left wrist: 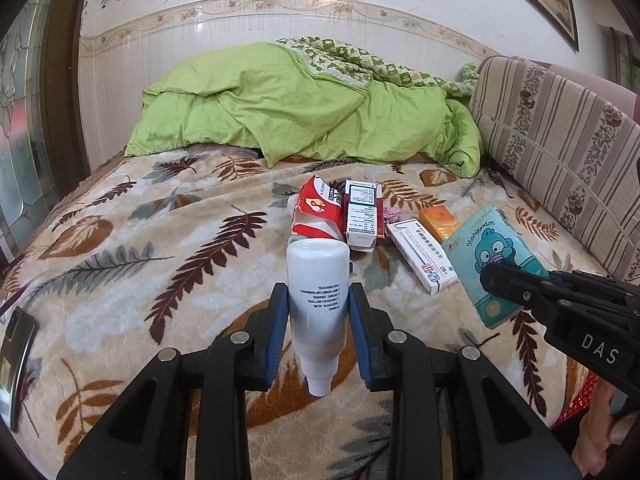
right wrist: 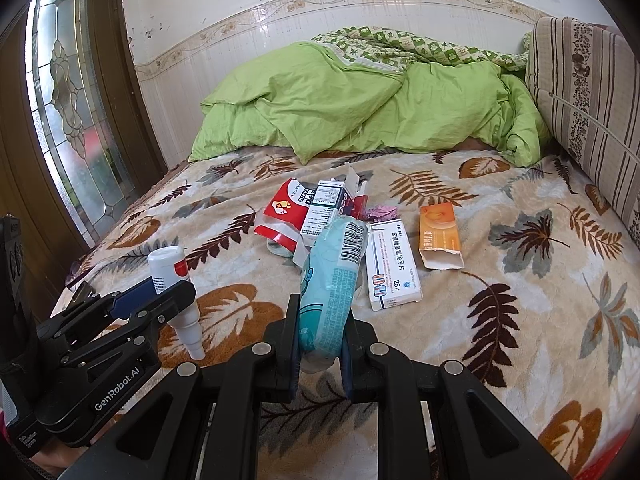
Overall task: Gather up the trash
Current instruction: 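Carry the tissue pack and white bottle over the red basket, then open both tools to drop the items into the red basket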
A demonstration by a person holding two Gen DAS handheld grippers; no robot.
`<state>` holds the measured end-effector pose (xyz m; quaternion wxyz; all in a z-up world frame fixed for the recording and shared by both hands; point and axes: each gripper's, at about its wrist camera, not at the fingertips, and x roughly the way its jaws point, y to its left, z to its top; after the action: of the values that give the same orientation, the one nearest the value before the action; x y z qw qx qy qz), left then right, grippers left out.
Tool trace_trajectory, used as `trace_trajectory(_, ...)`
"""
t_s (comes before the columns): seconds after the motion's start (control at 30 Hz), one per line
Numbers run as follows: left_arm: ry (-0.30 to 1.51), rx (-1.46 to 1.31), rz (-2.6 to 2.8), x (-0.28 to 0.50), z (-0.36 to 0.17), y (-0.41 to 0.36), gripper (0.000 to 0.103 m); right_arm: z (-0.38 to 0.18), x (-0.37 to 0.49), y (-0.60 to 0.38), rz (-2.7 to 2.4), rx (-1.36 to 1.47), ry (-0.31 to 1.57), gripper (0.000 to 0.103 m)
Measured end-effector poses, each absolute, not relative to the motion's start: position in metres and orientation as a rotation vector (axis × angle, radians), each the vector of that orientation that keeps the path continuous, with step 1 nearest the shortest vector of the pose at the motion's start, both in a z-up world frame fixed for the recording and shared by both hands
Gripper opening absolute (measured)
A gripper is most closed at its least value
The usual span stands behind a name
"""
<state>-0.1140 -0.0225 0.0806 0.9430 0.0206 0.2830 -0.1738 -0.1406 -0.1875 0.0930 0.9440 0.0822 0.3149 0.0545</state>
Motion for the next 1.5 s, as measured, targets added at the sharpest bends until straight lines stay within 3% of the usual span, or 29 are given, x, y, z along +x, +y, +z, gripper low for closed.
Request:
trace_trajectory(0.27, 0.562, -0.017, -0.431, -0.121, 0.087, -0.019, 0.029, 0.098, -0.147, -0.213, 0.11, 0.288, 0.629, 0.016)
trace_trajectory(0.57, 0.572, -0.033, -0.589, -0.144, 0.105, -0.048, 0.029, 0.117, -0.21, -0.259, 0.069, 0.391, 0.592, 0.016)
trace_trajectory(0.83, 0.57, -0.001, -0.837, -0.198, 0.138, -0.122, 0.029, 0.126, -0.31, -0.344, -0.142, 0.431, 0.566, 0.016)
trace_trajectory(1.13, 0.693, 0.078, -1.175, -0.273, 0.144, -0.246, 0.029, 0.104, -0.408, -0.429, -0.388, 0.536, 0.583, 0.016)
trace_trajectory(1.23, 0.738, 0.101, -1.242, -0.289, 0.138, -0.275, 0.029, 0.096, -0.422, -0.443, -0.437, 0.571, 0.599, 0.021)
trace_trajectory(1.27, 0.755, 0.119, -1.257, -0.296, 0.136, -0.286, 0.03, 0.095, -0.427, -0.448, -0.463, 0.587, 0.602, 0.032)
trace_trajectory(1.33, 0.773, 0.135, -1.259, -0.301, 0.133, -0.295, 0.042, 0.094, -0.434, -0.453, -0.487, 0.611, 0.592, 0.049)
trace_trajectory(1.5, 0.76, 0.136, -1.219, -0.298, 0.134, -0.285, 0.048, 0.104, -0.44, -0.456, -0.504, 0.608, 0.554, 0.051)
